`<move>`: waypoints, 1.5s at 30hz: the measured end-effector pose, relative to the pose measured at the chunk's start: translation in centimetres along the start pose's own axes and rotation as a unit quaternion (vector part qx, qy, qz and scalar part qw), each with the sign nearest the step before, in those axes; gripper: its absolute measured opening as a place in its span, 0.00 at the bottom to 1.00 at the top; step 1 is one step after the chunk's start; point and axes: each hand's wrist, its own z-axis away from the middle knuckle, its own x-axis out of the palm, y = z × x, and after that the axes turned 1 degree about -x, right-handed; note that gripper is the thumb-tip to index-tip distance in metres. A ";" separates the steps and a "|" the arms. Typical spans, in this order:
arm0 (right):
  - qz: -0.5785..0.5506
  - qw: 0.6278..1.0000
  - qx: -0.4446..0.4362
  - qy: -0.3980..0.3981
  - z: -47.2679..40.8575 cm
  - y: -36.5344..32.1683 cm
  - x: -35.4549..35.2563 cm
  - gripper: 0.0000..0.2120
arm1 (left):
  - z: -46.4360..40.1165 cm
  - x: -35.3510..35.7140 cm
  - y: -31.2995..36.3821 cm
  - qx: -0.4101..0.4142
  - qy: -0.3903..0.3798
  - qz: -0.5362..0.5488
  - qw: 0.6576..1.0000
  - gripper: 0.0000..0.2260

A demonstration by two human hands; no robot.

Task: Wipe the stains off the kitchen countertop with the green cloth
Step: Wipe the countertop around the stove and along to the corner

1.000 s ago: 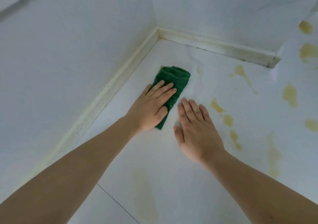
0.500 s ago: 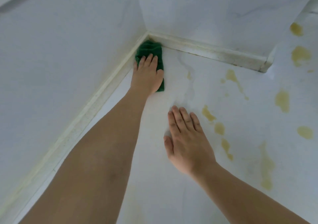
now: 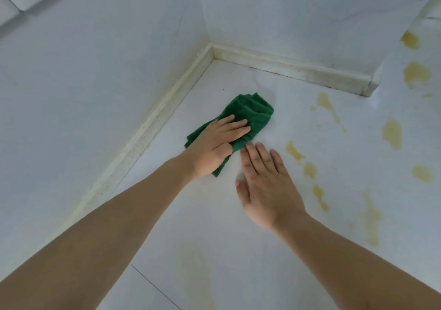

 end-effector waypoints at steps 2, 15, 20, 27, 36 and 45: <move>-0.001 1.000 0.002 0.004 0.1 -0.1 0.0 0.33 | 0.9 -0.3 -0.6 -0.018 -0.011 0.021 1.000 0.25; -0.042 0.999 -0.001 -0.020 0.0 0.0 -0.3 0.32 | -3.7 0.1 -0.8 -0.121 0.047 -0.113 0.985 0.28; -0.062 0.998 0.002 0.001 -0.1 0.0 0.3 0.33 | -5.7 -0.5 -1.3 -0.161 0.061 -0.114 0.978 0.29; -0.123 0.992 -0.017 -0.005 -0.3 0.4 -0.4 0.34 | -6.5 -0.5 -1.4 -0.196 0.075 -0.122 0.970 0.29; -0.278 0.939 -0.021 0.201 1.1 9.6 -6.8 0.22 | -7.5 1.7 3.7 -0.273 0.055 -0.134 0.951 0.27; -0.088 0.922 0.262 0.270 4.0 26.5 -9.3 0.17 | -9.8 4.2 8.3 -0.184 -0.034 -0.190 0.964 0.33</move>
